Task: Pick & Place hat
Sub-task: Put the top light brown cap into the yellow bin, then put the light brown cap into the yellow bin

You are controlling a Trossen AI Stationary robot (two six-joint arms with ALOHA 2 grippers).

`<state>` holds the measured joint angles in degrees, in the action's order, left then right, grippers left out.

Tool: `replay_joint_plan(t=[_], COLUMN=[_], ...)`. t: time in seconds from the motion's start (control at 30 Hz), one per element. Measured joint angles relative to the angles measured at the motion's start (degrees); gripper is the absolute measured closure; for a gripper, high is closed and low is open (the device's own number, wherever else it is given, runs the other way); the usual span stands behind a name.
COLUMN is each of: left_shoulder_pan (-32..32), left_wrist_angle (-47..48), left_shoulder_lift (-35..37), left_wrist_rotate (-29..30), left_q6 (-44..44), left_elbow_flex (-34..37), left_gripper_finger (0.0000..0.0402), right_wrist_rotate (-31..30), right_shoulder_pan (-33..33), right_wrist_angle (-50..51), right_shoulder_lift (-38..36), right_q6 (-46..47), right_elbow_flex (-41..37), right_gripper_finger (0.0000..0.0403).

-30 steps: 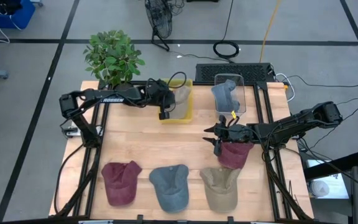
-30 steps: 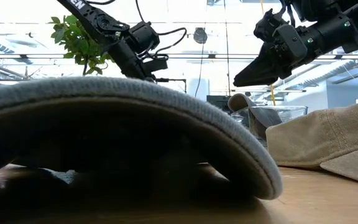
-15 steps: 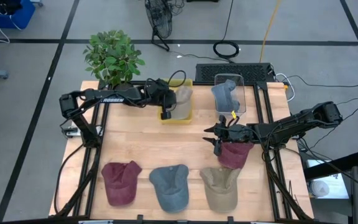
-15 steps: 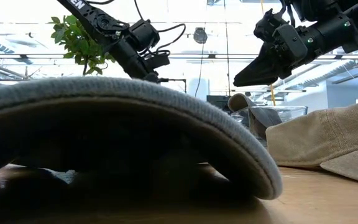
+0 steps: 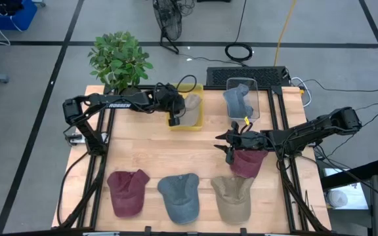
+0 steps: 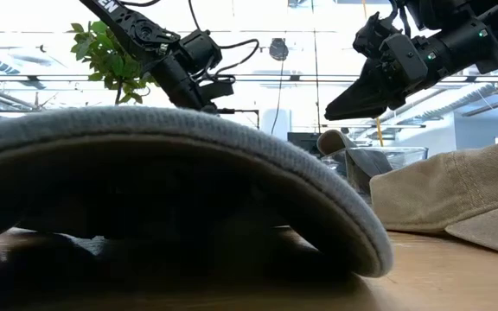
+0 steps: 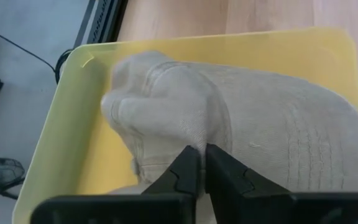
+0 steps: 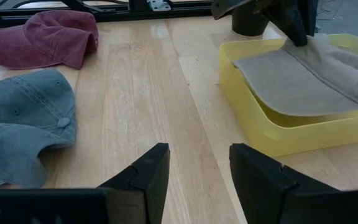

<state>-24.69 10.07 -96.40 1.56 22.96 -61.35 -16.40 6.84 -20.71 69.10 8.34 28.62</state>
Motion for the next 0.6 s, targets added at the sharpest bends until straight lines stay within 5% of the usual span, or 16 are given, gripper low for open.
replay_joint_plan(t=[0.6], left_shoulder_pan=[0.38], left_wrist_angle=[-3.88], left_shoulder_lift=[0.00], left_wrist_rotate=[0.02], left_q6=[-6.25], left_elbow_flex=[-0.01], left_gripper_finger=[0.0314], right_wrist_rotate=[0.00], right_shoulder_pan=[-0.01], right_wrist_angle=[0.00], right_shoulder_lift=[0.00], right_q6=[-0.02], right_elbow_flex=[0.00], right_gripper_finger=[0.0250])
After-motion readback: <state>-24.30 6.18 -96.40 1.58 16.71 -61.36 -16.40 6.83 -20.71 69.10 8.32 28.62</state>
